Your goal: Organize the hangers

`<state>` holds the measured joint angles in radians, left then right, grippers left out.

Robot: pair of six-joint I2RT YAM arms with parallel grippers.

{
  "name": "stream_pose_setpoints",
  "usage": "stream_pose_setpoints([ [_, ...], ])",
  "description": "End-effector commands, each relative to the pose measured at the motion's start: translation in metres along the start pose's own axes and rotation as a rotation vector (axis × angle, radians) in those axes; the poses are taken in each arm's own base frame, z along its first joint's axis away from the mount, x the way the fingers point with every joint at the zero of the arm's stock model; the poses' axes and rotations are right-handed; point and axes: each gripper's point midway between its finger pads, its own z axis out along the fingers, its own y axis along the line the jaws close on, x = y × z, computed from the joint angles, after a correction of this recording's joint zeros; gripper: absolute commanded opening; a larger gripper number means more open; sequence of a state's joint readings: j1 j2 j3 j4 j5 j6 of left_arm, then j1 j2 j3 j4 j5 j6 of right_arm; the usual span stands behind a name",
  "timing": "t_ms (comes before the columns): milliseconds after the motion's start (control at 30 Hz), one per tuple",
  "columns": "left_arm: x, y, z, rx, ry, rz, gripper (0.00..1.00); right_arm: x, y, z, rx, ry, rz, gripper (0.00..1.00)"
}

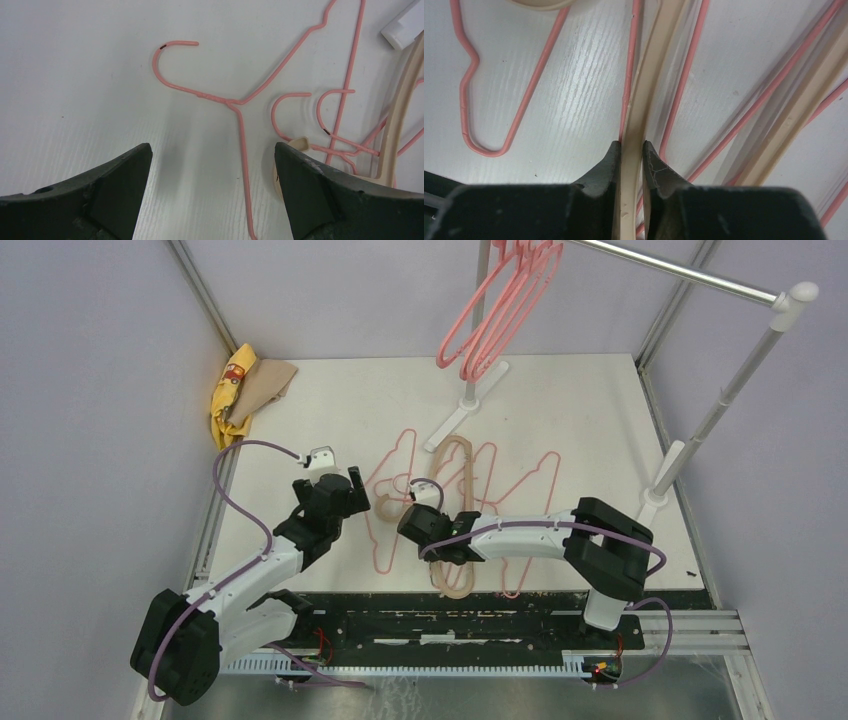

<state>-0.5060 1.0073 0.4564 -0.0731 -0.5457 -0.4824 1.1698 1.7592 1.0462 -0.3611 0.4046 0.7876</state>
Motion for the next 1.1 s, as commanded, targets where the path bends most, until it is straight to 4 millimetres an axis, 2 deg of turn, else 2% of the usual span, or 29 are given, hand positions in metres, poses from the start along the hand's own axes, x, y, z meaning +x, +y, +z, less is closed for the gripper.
stream_pose_setpoints([
  [0, -0.013, -0.002, -0.002, 0.0, -0.045, -0.052, 0.99, -0.015, 0.003, -0.016, -0.049, -0.061, 0.018, 0.12],
  [133, -0.015, -0.003, -0.003, 0.002, -0.052, -0.059, 0.99, -0.037, 0.003, -0.045, -0.105, -0.142, 0.046, 0.02],
  [367, -0.015, -0.002, -0.005, 0.003, -0.053, -0.063, 0.99, -0.06, -0.003, -0.093, -0.194, -0.24, 0.103, 0.01],
  [533, -0.019, -0.003, -0.006, 0.006, -0.06, -0.066, 0.99, -0.071, -0.016, -0.137, -0.266, -0.304, 0.153, 0.01],
  [633, -0.022, -0.004, -0.006, 0.008, -0.064, -0.071, 0.99, -0.073, -0.041, -0.162, -0.235, -0.344, 0.192, 0.01],
  [733, -0.025, -0.007, -0.005, 0.011, -0.068, -0.076, 0.99, -0.075, -0.081, -0.187, -0.154, -0.418, 0.24, 0.01],
  [833, -0.027, -0.01, -0.004, 0.018, -0.067, -0.078, 0.99, -0.082, -0.112, -0.217, -0.137, -0.512, 0.302, 0.01],
  [933, -0.03, -0.014, -0.002, 0.021, -0.062, -0.072, 0.99, -0.088, -0.132, -0.238, -0.119, -0.572, 0.348, 0.01],
  [1067, -0.034, -0.017, -0.001, 0.023, -0.062, -0.07, 0.99, -0.109, -0.144, -0.265, -0.111, -0.665, 0.383, 0.01],
])
